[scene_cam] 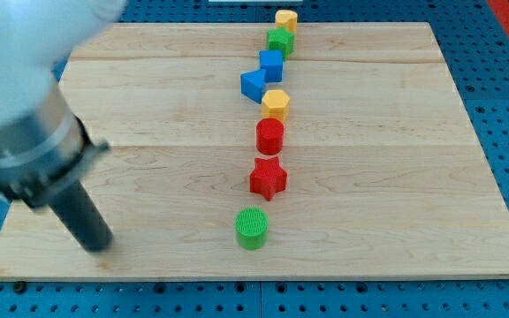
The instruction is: Nudge the blue triangle right a bit
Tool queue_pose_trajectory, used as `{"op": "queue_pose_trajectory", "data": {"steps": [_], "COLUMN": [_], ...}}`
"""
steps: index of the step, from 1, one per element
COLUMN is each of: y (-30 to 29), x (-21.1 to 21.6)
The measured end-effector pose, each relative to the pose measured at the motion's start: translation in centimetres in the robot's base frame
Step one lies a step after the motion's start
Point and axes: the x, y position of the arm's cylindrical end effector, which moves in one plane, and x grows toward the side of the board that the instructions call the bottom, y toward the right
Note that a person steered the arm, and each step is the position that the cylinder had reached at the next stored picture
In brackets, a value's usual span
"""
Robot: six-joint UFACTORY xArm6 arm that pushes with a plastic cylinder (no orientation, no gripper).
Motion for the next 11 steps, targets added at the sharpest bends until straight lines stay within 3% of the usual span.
{"op": "queue_pose_trajectory", "data": {"steps": [1, 2, 3, 5, 9, 11], "y": [-0.1, 4.5, 8.9, 12.4, 18.4, 17.3], "x": [-9.3, -14.8, -16.7, -22.6, -22.0, -21.7]}}
